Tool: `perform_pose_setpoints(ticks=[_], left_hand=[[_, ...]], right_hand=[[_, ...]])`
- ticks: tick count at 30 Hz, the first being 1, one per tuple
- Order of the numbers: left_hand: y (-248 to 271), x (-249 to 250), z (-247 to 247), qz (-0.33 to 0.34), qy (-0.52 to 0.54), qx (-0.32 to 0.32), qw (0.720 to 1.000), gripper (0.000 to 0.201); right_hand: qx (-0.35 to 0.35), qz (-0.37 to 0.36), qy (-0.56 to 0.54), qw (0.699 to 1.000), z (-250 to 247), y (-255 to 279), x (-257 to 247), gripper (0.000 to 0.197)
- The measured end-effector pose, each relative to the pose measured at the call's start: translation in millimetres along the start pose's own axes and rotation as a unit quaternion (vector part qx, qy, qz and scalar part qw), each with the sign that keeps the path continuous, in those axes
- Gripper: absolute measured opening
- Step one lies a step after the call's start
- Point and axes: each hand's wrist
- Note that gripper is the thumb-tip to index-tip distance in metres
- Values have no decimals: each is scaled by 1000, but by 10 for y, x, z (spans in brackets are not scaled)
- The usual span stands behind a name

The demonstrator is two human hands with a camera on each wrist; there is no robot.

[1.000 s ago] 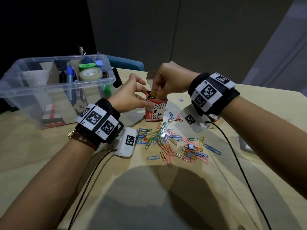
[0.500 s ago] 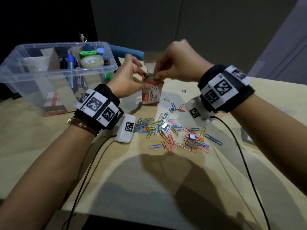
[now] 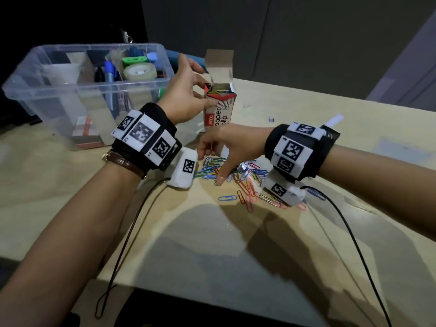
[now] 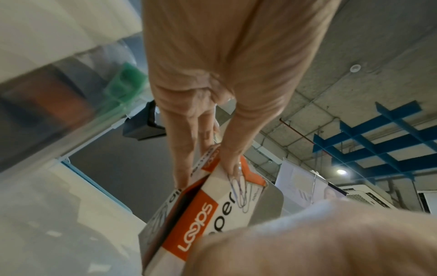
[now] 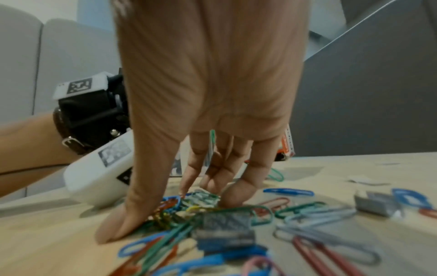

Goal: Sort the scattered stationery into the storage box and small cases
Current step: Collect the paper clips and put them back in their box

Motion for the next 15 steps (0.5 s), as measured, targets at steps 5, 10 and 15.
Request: perform_pose_setpoints(ticks=[5,10,15], left_hand=[[-9,15,-10,-20,-5,-9,1000,53],[11,27,-8,-34,-15,-22,999,55],[56,14,21,-54,2,-59,997,57]], right_hand=[[2,10,-24,1000,4,39,55,24],[43,-10,18,999,-39,171,103,20],[81,6,10,997,-314,314,163,18]])
Point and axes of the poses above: each hand's wrist, its own y-axis away from the middle knuckle, its own z-axis out of the palm, x = y × z, and after that the axes turned 13 degrees about x, right-handed
